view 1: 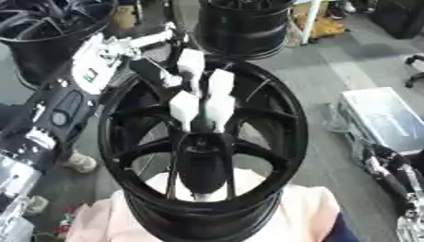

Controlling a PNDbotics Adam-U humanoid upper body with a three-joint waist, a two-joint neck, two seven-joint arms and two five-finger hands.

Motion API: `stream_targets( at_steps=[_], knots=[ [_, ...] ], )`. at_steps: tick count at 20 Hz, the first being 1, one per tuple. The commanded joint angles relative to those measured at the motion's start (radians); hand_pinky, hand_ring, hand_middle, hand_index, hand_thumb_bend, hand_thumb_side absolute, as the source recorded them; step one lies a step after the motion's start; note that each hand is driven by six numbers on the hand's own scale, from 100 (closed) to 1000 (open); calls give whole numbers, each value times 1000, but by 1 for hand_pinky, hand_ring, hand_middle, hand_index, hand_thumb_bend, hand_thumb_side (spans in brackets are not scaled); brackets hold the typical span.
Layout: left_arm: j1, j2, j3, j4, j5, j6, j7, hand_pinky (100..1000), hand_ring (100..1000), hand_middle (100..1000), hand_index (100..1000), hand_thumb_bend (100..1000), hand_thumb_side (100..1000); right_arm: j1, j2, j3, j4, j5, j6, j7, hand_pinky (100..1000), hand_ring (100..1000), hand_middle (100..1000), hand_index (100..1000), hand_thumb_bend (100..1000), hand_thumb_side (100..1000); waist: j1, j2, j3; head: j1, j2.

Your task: Pull the pin out of the wheel hub.

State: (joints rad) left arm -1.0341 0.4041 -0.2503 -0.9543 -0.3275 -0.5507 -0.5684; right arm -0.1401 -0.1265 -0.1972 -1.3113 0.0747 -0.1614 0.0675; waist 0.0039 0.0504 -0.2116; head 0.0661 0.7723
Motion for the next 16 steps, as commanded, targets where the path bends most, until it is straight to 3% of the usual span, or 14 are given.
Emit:
stream_targets(
  at_steps=[1,5,8,12,16],
  knots=[
    [-45,96,24,-75,95,-107,-125,610,338,420,510,100,243,-5,-12,-8,-19,4,0,-5,729,705,760,819,259,448,0,-20,6,-10,-2],
    [-28,234,31,-169,202,-74,-101,614,351,431,521,100,223,1,-21,-17,-17,5,1,-13,729,705,760,818,258,448,7,-25,29,-32,-2],
    [57,362,42,-255,238,-46,-61,619,374,452,543,110,230,7,-29,-25,-16,5,1,-21,729,705,760,818,258,448,12,-30,47,-41,-2],
    [280,497,90,-333,218,11,-6,623,389,467,558,116,256,15,-38,-31,-12,5,1,-30,729,705,760,818,259,448,15,-31,73,-46,-2],
    [510,506,179,-300,176,104,23,625,403,489,574,100,340,20,-41,-38,-10,2,-1,-36,729,705,760,818,259,448,10,-30,91,-58,-2]
  ],
)
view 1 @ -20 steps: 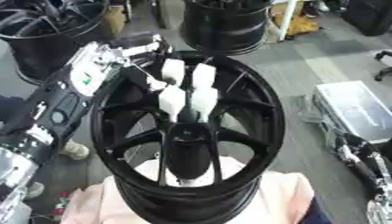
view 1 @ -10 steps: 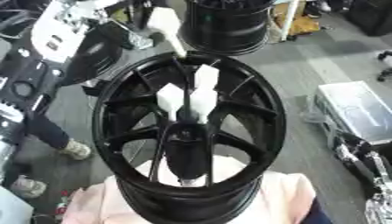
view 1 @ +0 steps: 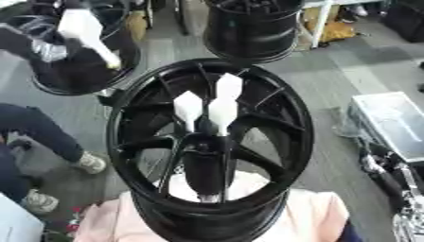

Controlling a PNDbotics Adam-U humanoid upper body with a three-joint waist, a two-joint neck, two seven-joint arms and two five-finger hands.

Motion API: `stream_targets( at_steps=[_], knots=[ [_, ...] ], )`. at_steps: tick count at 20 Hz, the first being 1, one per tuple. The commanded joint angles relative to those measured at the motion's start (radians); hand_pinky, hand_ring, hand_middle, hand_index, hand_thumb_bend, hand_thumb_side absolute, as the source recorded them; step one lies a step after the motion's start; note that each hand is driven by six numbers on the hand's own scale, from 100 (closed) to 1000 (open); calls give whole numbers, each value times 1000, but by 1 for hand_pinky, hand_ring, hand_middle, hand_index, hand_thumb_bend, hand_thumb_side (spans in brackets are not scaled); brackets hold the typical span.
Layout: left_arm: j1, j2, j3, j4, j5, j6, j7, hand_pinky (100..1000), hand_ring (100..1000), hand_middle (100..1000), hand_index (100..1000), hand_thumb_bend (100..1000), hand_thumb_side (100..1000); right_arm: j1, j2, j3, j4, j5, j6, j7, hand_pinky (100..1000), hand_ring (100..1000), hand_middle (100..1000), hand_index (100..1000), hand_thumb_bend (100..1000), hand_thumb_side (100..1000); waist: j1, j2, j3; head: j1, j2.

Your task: Pull the pin out of the wheel hub.

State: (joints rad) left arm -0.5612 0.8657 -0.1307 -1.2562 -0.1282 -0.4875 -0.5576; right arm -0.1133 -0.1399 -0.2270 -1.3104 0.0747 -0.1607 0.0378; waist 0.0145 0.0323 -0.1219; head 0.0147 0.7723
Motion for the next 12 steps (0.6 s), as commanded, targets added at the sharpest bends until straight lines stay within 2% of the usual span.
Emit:
stream_targets(
  at_steps=[1,2,3,5,6,7,8,9,12],
  knots=[
    [78,35,79,24,-44,64,20,646,460,552,637,100,395,-6,-29,-10,-10,1,-2,-9,729,705,760,818,259,448,-2,-11,6,-10,-2],
    [117,20,101,53,-75,88,32,650,468,562,646,107,410,-5,-30,-12,-9,0,-2,-10,729,705,760,818,258,448,-4,-11,9,-12,-2],
    [150,-3,123,88,-99,109,46,710,579,699,753,170,618,-4,-31,-13,-8,-1,-2,-12,729,705,760,818,257,448,-6,-10,13,-14,-2],
    [210,-60,181,176,-142,150,93,762,656,788,820,220,726,-3,-30,-14,-5,-2,-3,-13,729,705,760,818,257,448,-12,-8,18,-19,-2],
    [231,-80,205,203,-161,162,121,765,660,793,822,221,733,-3,-28,-14,-5,-3,-4,-13,729,705,760,818,257,448,-14,-7,19,-21,-2],
    [253,-104,234,222,-168,175,152,796,697,836,844,223,802,-3,-28,-16,-4,-4,-5,-14,729,704,760,818,258,448,-17,-6,21,-24,-2],
    [278,-127,262,226,-166,190,181,801,701,843,847,224,811,-4,-27,-18,-4,-5,-5,-17,729,704,760,818,258,448,-19,-4,22,-26,-2],
    [300,-146,283,220,-162,203,201,801,695,845,837,193,832,-4,-27,-20,-3,-6,-5,-19,729,704,759,818,257,448,-21,-2,23,-26,-2],
    [367,-213,347,157,-128,246,231,785,665,822,818,155,828,-5,-26,-21,-3,-8,-6,-21,729,704,759,818,257,449,-23,3,26,-28,-2]
  ],
)
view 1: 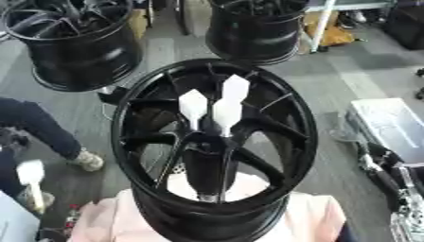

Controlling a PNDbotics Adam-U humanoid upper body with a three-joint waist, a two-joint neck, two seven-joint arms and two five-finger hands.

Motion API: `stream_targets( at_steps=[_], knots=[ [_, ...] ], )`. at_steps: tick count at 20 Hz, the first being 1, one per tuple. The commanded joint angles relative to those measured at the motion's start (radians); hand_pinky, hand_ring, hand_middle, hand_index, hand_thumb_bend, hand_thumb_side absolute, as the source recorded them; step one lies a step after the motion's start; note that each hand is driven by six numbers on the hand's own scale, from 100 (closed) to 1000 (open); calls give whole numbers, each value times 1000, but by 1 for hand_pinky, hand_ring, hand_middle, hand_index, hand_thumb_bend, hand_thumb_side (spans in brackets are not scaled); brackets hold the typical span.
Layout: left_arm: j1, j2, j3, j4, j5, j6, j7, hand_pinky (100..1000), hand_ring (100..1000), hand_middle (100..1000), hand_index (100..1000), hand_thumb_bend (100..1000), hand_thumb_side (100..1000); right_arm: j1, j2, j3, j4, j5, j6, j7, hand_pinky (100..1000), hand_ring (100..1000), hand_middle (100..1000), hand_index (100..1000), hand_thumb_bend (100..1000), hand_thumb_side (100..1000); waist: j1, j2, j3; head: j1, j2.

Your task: Pull the pin out of the wheel hub.

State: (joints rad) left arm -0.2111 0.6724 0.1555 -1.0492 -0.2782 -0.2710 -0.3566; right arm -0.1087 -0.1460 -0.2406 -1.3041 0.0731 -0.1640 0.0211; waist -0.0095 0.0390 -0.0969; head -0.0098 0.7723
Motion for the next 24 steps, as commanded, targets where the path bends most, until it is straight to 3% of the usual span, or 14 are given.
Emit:
stream_targets(
  at_steps=[1,7,14,18,24],
  knots=[
    [38,-43,84,-81,37,44,34,781,656,815,810,141,832,-10,-19,-8,-9,-6,-3,-5,729,704,759,818,257,449,0,-3,2,-6,-2],
    [138,-217,216,-341,117,156,55,747,595,764,764,100,855,-14,-11,-13,-11,-8,-4,-8,728,704,759,818,257,449,-7,0,10,-16,-2],
    [144,-420,269,-622,145,311,74,737,580,747,739,100,890,-13,-3,-12,-12,-9,-4,-7,729,704,759,818,255,449,-18,2,18,-15,-2],
    [125,-491,266,-724,160,393,106,730,567,730,726,100,884,-15,1,-12,-13,-12,-5,-7,728,704,758,818,255,449,-21,4,20,-15,-2],
    [131,-515,224,-769,182,431,100,728,566,728,724,100,887,-19,6,-9,-16,-11,-5,-3,728,704,758,818,255,450,-25,7,15,-11,-2]
  ],
)
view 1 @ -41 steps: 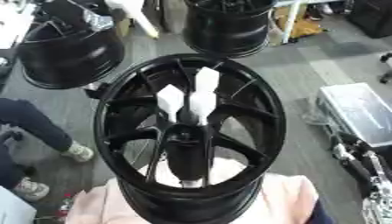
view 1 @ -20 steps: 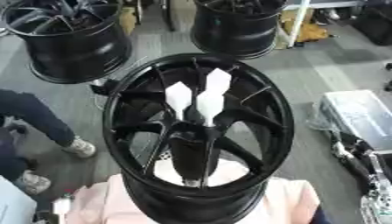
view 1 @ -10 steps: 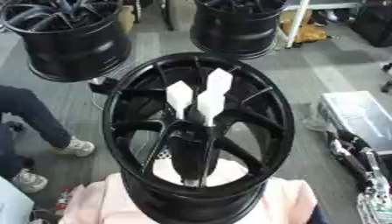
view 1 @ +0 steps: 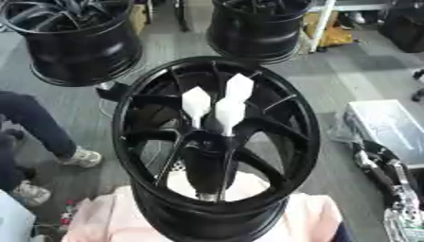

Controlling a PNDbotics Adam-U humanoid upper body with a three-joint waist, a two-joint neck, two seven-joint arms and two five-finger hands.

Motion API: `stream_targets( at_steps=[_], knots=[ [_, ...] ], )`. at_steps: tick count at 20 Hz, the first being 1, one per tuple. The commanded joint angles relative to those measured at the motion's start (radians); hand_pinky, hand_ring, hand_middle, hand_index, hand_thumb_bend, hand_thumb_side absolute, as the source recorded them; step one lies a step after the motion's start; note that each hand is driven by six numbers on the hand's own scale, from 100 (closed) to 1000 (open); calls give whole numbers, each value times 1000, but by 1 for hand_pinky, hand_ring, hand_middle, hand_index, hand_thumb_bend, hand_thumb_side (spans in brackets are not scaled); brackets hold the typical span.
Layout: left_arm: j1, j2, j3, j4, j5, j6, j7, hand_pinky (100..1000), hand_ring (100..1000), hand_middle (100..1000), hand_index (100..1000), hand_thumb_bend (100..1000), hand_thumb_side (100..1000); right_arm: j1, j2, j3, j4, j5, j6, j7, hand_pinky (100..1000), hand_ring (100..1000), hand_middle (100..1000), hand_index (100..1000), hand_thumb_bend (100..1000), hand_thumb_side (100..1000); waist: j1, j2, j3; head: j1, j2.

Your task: Pull the pin out of the wheel hub.

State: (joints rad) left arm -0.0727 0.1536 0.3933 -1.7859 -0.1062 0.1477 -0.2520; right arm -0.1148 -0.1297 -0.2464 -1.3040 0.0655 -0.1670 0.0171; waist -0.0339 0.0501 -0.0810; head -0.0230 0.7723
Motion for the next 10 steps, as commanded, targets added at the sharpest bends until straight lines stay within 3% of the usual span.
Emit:
stream_targets(
  at_steps=[1,10],
  knots=[
    [-6,2,-19,-36,12,14,-10,728,566,728,724,100,887,-13,-10,-3,-18,-4,-3,2,728,704,758,818,255,450,-1,-5,-1,3,-2],
    [-1,-8,-33,-44,20,28,-53,731,569,733,724,100,896,-12,-11,-1,-17,-5,-2,4,728,704,758,817,257,448,-3,-2,4,10,-2]
  ],
)
